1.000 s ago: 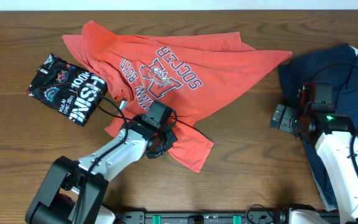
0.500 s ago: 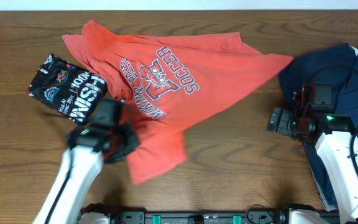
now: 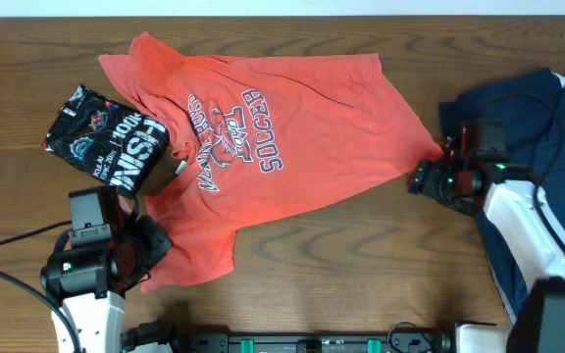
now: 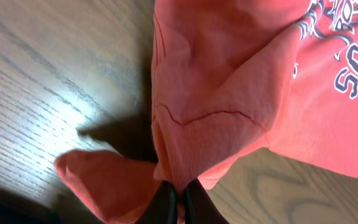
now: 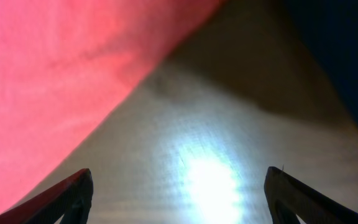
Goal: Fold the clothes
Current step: 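Grasp the t-shirt's left and right bottom corners with both grippers, then lift the t-shirt with both grippers and lay it flat, spread out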
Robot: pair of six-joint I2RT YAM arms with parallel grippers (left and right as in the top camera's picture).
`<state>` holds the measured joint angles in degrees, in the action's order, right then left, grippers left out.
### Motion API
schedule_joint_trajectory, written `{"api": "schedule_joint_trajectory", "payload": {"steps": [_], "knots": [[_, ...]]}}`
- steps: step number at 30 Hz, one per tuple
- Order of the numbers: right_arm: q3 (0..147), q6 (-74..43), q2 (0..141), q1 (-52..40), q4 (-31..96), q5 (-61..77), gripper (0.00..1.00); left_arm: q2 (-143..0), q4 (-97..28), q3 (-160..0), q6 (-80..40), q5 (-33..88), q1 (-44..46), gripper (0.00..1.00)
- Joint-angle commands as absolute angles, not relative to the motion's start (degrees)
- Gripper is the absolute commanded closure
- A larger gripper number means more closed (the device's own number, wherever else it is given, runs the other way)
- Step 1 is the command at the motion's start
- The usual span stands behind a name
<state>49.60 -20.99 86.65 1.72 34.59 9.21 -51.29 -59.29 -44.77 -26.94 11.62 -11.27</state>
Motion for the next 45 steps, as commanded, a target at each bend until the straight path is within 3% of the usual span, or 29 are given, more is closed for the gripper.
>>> {"api": "schedule_joint_trajectory", "payload": {"steps": [1, 13, 16, 19, 22, 23, 34, 45], "knots": [[49.7, -25.1, 90.0, 0.3, 30.7, 9.9, 0.15, -52.8, -58.3, -45.3, -25.5, 10.9, -12.2, 0.94], [49.7, -30.5, 102.8, 0.2, 14.4, 7.6, 0.18, -60.1, -52.7, -45.3, -25.5, 10.9, -20.5, 0.94], [49.7, -30.9, 105.6, 0.3, 10.5, 7.6, 0.23, -61.4, -51.8, -45.3, -25.5, 10.9, -20.5, 0.94], [49.7, -30.9, 107.3, 0.3, 9.5, 7.6, 0.46, -62.3, -51.7, -45.3, -25.5, 11.3, -20.5, 0.94], [49.7, -30.8, 107.3, 0.3, 10.1, 7.8, 0.92, -62.7, -51.6, -45.3, -25.5, 11.3, -20.5, 0.94], [49.7, -30.8, 107.0, 0.3, 10.3, 8.0, 0.99, -62.8, -51.5, -45.3, -25.5, 11.4, -20.5, 0.94], [57.7, -24.8, 91.4, 1.5, 26.7, 7.9, 0.99, -63.1, -48.9, -50.1, -19.1, 25.5, -20.0, 0.94], [82.0, -20.5, 80.3, 4.5, 51.4, 3.8, 0.99, -70.2, -61.3, -82.1, -10.7, 25.5, -14.8, 0.94]]}}
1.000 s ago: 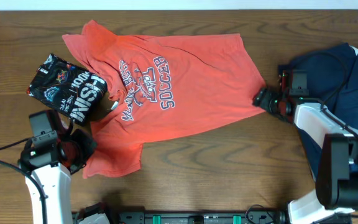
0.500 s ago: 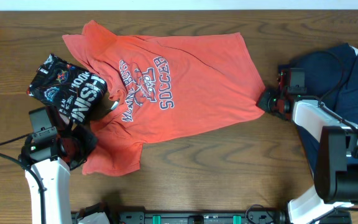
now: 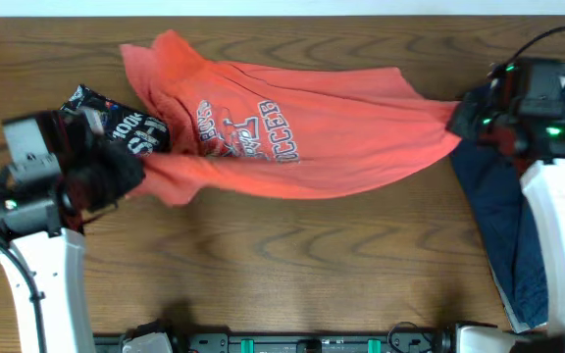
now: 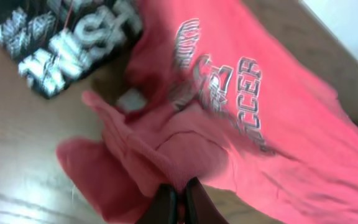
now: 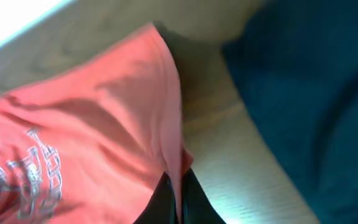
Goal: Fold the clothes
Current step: 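Lift the t-shirt with both grippers and lay it flat, spread out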
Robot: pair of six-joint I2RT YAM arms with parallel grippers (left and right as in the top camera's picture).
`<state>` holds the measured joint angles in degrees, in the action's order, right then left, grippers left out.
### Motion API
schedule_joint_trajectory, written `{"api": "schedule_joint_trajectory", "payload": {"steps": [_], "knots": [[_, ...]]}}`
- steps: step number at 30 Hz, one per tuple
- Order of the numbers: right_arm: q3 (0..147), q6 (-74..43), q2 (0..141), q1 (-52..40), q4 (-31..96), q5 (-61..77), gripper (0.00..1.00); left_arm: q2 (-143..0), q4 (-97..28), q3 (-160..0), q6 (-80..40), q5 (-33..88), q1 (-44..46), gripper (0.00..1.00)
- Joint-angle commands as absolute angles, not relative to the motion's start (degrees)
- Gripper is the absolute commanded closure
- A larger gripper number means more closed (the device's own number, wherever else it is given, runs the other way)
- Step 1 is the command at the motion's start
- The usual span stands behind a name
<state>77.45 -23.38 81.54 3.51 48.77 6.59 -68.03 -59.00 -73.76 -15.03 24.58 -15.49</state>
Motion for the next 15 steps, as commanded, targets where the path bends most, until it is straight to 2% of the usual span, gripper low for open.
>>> {"api": "schedule_joint_trajectory", "payload": {"steps": [1, 9, 15], "knots": [[84.4, -20.0, 79.9, 4.6, 53.6, 3.1, 0.99, -71.0, -62.5, -85.3, -10.2, 25.5, -14.8, 0.94], [102.4, -15.7, 79.4, 6.9, 64.9, 2.7, 0.99, -74.9, -67.5, -109.8, -10.1, 25.5, -15.3, 0.94], [111.4, -14.5, 79.4, 8.4, 66.6, -2.5, 0.99, -74.8, -65.4, -117.8, -10.9, 25.5, -16.4, 0.94]]}}
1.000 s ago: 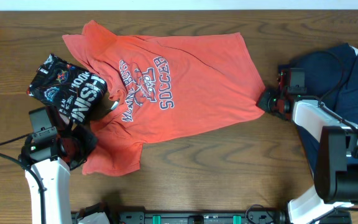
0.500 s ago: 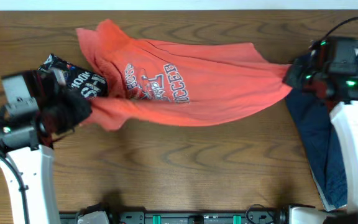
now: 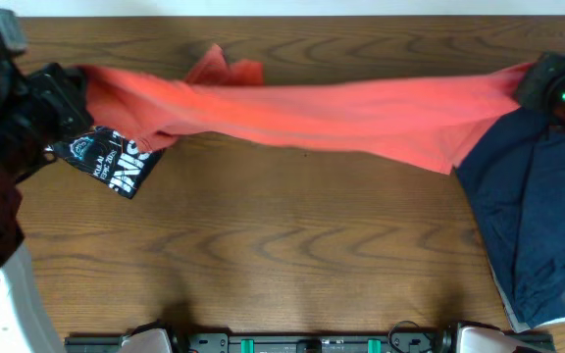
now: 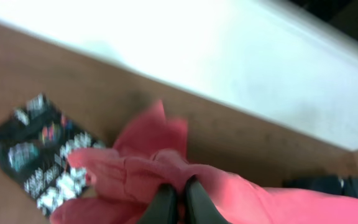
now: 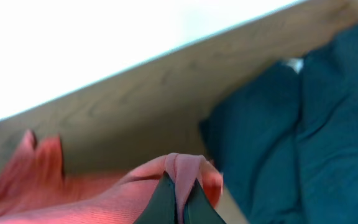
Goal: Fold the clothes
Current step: 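Lift the t-shirt with both grippers and lay it flat, spread out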
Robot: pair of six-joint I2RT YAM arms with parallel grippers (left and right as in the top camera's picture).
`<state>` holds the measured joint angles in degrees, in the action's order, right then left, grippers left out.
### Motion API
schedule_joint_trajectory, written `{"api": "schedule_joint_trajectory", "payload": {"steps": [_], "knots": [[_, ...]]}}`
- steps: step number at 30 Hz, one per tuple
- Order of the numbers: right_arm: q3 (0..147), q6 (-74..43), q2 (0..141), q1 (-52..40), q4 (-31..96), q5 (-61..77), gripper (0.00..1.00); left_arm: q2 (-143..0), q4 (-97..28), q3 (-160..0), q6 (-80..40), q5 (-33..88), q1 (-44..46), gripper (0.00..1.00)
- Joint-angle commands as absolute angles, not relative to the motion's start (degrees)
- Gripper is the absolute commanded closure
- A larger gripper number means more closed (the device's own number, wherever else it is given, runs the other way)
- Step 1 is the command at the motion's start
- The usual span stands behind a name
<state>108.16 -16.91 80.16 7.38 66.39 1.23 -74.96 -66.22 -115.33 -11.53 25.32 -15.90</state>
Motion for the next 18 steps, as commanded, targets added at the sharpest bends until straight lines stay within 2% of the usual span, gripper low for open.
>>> {"api": "schedule_joint_trajectory", "payload": {"steps": [1, 7, 13, 18], "knots": [[112.1, -14.0, 79.4, 8.4, 66.6, -2.8, 0.99, -74.9, -64.9, -117.9, -11.2, 25.5, -16.4, 0.94], [112.3, -12.9, 81.4, 8.3, 66.7, -2.9, 0.99, -79.1, -64.6, -117.9, -11.6, 28.1, -14.7, 0.94], [112.3, -11.7, 89.2, 7.8, 66.1, -0.4, 0.99, -89.7, -64.1, -117.9, -8.8, 28.5, -9.4, 0.94], [112.3, -11.9, 97.6, 7.0, 57.7, 2.0, 0.99, -99.8, -57.4, -117.9, -5.6, 27.4, -6.4, 0.94]]}}
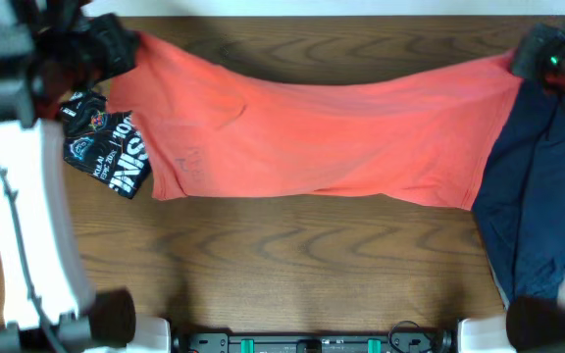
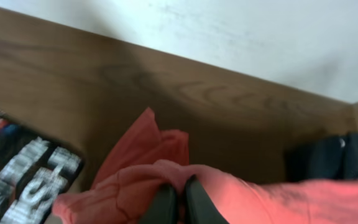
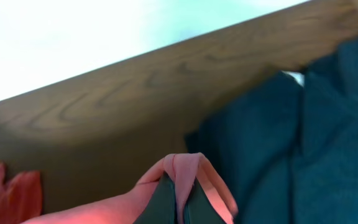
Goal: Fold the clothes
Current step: 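Lift the t-shirt with both grippers and lay it flat, spread out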
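Note:
An orange-red T-shirt point(image 1: 312, 132) hangs stretched wide across the table, plain side toward the overhead camera, its lower edge sagging. My left gripper point(image 1: 126, 47) is shut on its left top corner, seen as bunched red cloth point(image 2: 166, 180) between the dark fingers point(image 2: 164, 202). My right gripper point(image 1: 520, 57) is shut on the right top corner, a pinched fold point(image 3: 182, 168) sticking up between its fingers point(image 3: 166, 199). Both grippers are high near the table's far edge.
A folded black printed garment point(image 1: 106, 147) lies at the left, partly under the shirt's edge. A dark navy garment point(image 1: 528, 196) lies at the right side. A white wall point(image 2: 229, 37) borders the far edge of the wooden table point(image 1: 292, 265).
The shirt, then a narrow twisted band between the raised grippers, now hangs spread open as a broad sheet. Both grippers stay shut on its corners at about the same height.
The shirt lay flat, print up, with my left gripper shut on its lower left part and my right gripper open beside its right corner. Then both grippers held it partly lifted. It was then stretched taut up high, and now hangs spread wide.

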Robot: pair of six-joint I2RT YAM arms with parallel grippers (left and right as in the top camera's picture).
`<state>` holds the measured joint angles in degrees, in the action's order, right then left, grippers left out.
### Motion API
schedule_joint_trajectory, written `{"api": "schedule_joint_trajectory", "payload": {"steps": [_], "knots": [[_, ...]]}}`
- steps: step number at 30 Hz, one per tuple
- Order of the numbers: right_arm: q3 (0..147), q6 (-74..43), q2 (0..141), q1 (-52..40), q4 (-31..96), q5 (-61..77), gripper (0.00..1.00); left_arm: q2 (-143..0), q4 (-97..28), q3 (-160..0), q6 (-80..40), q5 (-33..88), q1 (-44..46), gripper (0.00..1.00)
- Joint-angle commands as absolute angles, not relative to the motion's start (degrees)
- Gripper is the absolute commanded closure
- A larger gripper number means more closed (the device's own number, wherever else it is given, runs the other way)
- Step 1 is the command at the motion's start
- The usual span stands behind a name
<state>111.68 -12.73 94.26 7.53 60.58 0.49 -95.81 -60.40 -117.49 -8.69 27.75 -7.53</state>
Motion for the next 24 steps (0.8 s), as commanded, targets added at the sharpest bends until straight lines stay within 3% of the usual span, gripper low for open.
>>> {"api": "schedule_joint_trajectory", "payload": {"steps": [1, 9, 14, 19, 24], "knots": [[112.3, -12.9, 98.8, 7.0, 55.1, 1.9, 0.99, -101.4, -54.7, -117.9, -5.6, 27.1, -6.2, 0.94], [113.7, -23.4, 101.6, 7.1, 31.6, 3.0, 0.99, -106.2, -25.4, -118.7, -13.9, 27.0, -6.3, 0.94], [122.3, -25.5, 101.5, 8.6, 29.6, 3.0, 0.99, -106.0, -14.3, -127.3, -22.9, 27.0, -8.3, 0.94], [126.7, -22.9, 101.5, 9.5, 34.2, 2.7, 0.99, -105.8, -17.2, -136.0, -24.0, 32.6, -11.4, 0.94], [126.5, -18.6, 102.0, 8.9, 48.5, 2.4, 0.99, -105.5, -41.1, -136.4, -20.3, 37.1, -12.0, 0.94]]}}
